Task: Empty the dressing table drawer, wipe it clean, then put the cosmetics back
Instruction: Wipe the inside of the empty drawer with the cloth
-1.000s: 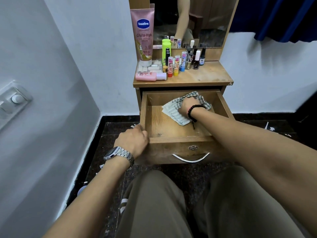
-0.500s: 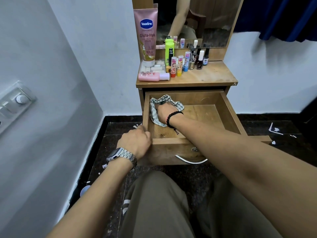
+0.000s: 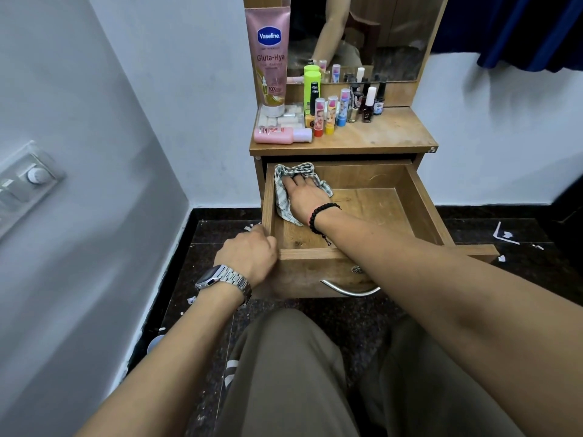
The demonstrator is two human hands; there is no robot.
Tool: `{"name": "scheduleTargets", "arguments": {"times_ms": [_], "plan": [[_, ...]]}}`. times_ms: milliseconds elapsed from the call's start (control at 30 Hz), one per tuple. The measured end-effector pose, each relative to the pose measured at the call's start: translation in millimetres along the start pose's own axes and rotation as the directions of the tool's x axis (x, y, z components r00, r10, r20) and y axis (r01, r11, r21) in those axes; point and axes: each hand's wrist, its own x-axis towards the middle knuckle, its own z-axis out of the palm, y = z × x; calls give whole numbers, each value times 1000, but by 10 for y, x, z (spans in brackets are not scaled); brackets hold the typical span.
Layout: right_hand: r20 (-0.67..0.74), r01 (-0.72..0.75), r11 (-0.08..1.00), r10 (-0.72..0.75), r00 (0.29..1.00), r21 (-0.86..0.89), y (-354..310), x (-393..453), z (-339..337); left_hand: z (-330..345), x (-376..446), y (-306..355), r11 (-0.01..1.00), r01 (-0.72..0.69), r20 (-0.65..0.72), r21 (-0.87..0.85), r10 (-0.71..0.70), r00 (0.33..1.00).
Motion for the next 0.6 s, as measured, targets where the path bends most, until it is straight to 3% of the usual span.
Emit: {"name": "scheduleTargets", "arguments": {"times_ms": [200, 400, 600], "plan": [[149, -9, 1000, 12, 989, -25, 33, 21, 14, -2, 3, -3, 1000, -3, 1, -2, 3, 1000], [41, -56, 997, 54, 998, 52, -29, 15, -1, 14, -3, -7, 1000, -4, -9, 9, 4, 1000], [170, -69, 997, 71, 983, -16, 15, 53, -11, 15, 12, -22, 1000, -25, -23, 18, 25, 999]]}}
